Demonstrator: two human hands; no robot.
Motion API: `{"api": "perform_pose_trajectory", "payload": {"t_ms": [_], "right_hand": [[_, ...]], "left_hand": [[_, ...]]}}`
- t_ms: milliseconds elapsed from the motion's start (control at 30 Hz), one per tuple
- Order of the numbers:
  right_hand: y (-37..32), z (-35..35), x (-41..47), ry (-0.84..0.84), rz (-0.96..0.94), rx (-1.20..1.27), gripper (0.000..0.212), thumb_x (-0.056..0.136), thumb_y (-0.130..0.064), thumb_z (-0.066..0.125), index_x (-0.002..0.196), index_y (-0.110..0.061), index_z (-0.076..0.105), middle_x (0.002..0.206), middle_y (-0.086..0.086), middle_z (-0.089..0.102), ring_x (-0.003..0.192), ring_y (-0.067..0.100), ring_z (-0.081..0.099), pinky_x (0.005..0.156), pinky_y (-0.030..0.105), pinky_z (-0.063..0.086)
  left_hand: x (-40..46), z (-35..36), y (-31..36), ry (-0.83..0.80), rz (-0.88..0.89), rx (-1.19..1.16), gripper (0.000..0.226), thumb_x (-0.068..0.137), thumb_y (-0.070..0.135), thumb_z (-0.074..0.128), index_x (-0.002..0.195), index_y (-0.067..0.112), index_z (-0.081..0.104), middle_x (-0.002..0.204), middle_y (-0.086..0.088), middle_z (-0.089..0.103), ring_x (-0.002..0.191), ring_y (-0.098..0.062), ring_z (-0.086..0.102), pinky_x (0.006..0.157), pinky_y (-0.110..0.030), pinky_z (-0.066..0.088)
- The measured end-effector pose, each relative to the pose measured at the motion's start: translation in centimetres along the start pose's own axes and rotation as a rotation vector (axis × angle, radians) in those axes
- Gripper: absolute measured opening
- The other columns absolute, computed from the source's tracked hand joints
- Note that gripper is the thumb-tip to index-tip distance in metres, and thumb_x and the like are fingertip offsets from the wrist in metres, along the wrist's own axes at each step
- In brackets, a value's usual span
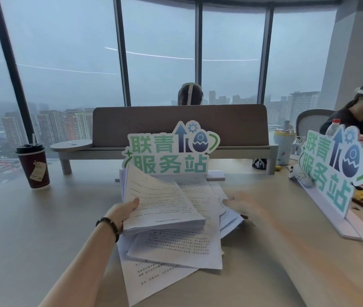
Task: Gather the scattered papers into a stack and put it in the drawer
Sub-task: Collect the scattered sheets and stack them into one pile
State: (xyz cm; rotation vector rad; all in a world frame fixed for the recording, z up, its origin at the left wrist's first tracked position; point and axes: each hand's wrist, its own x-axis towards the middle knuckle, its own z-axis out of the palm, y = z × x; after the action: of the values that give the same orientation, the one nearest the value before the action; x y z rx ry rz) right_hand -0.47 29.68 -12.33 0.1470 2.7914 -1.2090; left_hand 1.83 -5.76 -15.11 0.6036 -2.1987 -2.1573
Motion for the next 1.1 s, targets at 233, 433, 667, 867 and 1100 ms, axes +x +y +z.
{"api": "perform_pose_trajectory", "payload": {"t_ms": [233,433,667,867,1100], "right_hand": [[0.4,0.2,-0.5,-0.024,-0.04,0.072,0.043,0.071,-0.022,0.089,0.104,-0.017,0.062,0.103,-0.001,0.066,0.097,0.019,0.058,0.069,0.027,0.045],[0.7,-0.1,0.0,0.01,0.013,0.136,0.019,0.088,-0.015,0.074,0.103,-0.016,0.062,0.104,0.007,0.067,0.094,0.025,0.062,0.071,0.032,0.049],[0.8,-0.2,0.1,0.037,0.068,0.222,0.013,0.1,-0.015,0.052,0.105,-0.008,0.062,0.09,0.007,0.067,0.078,0.023,0.065,0.06,0.03,0.05],[1.2,-0.1,0.2,0.0,0.01,0.238,0.018,0.088,-0.015,0.074,0.104,-0.013,0.067,0.097,0.004,0.072,0.084,0.021,0.069,0.07,0.035,0.058],[1.3,-0.2,-0.1,0.043,0.009,0.245,0.006,0.088,-0.007,0.069,0.087,-0.012,0.065,0.098,0.008,0.072,0.091,0.025,0.069,0.084,0.046,0.059]], "left_hand": [[-0.4,1.7,-0.3,-0.042,0.015,0.01,0.037,0.094,0.029,0.065,0.116,0.0,0.065,0.107,-0.014,0.071,0.093,-0.029,0.069,0.083,-0.038,0.057],[-0.9,1.9,0.1,-0.075,0.025,0.006,0.032,0.096,0.028,0.062,0.113,0.0,0.064,0.097,-0.011,0.071,0.081,-0.024,0.069,0.06,-0.03,0.054],[-0.6,1.1,0.5,-0.181,-0.011,-0.089,0.033,0.1,0.029,0.054,0.123,0.005,0.06,0.115,-0.016,0.07,0.089,-0.028,0.07,0.062,-0.031,0.06],[-0.9,1.3,0.3,-0.211,-0.044,-0.155,0.031,0.103,0.023,0.05,0.127,0.004,0.056,0.116,-0.015,0.068,0.098,-0.028,0.066,0.072,-0.033,0.059],[-1.1,1.8,0.0,-0.248,-0.026,-0.11,0.032,0.102,0.024,0.05,0.128,0.006,0.056,0.114,-0.011,0.068,0.097,-0.025,0.067,0.075,-0.032,0.056]]}}
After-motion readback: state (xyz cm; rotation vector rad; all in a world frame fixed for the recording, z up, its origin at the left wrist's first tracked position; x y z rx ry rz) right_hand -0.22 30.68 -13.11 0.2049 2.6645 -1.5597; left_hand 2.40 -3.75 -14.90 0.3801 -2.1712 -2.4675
